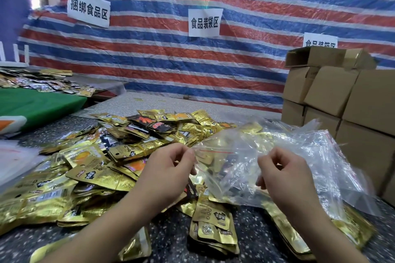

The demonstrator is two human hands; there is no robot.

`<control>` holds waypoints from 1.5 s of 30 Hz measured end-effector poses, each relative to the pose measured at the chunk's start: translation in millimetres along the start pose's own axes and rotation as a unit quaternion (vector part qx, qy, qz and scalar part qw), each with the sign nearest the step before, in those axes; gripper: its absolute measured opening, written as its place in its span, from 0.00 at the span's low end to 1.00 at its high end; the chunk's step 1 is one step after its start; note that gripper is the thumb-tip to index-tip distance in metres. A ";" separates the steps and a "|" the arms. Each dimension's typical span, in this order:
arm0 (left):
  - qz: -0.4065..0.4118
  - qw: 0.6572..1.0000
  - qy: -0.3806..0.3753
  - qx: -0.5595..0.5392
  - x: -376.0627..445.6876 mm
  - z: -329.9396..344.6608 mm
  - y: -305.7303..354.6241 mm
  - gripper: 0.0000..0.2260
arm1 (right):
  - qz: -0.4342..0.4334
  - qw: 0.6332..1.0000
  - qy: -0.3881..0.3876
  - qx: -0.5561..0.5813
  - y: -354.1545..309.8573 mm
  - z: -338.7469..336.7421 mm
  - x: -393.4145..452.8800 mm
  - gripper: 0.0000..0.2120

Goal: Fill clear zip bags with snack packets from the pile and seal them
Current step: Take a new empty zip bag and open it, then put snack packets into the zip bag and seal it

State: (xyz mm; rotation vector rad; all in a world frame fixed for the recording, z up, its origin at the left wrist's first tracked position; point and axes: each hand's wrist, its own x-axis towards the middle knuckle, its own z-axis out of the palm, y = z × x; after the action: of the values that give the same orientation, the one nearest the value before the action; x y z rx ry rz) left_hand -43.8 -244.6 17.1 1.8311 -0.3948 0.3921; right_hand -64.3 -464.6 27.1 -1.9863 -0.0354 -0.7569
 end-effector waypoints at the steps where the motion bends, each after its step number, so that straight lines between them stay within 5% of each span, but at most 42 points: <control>1: 0.006 1.000 0.004 0.016 0.5 -0.4 -0.9 0.14 | -0.020 0.999 0.010 -0.028 -1.0 0.1 -0.6 0.12; 10: 0.209 0.958 0.016 0.196 -17.7 10.8 1.4 0.18 | -0.055 0.998 0.011 -0.015 -6.4 13.2 -9.3 0.16; 15: 0.298 0.907 -0.152 0.257 -35.2 16.6 9.9 0.28 | -0.011 0.999 0.025 0.025 -4.9 13.3 -7.7 0.18; 19: 0.320 0.878 -0.175 0.312 -41.0 26.7 7.5 0.24 | 0.040 0.998 0.028 0.044 -8.5 13.8 -6.2 0.19; 25: 0.264 0.929 -0.105 0.238 -30.5 21.1 3.3 0.08 | 0.008 0.998 0.069 0.005 -1.5 0.4 2.2 0.14; 28: 0.258 0.937 -0.049 0.232 -19.3 12.1 3.3 0.13 | 0.023 0.996 0.081 0.011 4.8 -3.5 11.1 0.09; 35: 0.221 0.969 0.046 0.101 0.3 -7.9 0.1 0.24 | 0.050 0.990 -0.119 -0.059 5.1 5.1 5.9 0.15; 42: 0.167 0.983 0.007 0.070 8.3 -17.8 -3.7 0.28 | 0.126 0.982 -0.139 0.036 1.5 7.1 6.7 0.18; 45: 0.134 0.989 -0.053 0.032 10.8 -27.6 -1.7 0.26 | 0.079 0.984 -0.143 -0.069 9.7 7.9 5.4 0.12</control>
State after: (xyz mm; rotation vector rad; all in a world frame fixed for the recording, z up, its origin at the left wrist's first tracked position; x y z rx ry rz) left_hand -35.4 -218.4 28.3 1.8719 -0.7141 0.4971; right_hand -52.9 -464.9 19.7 -2.1885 0.0046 -0.3762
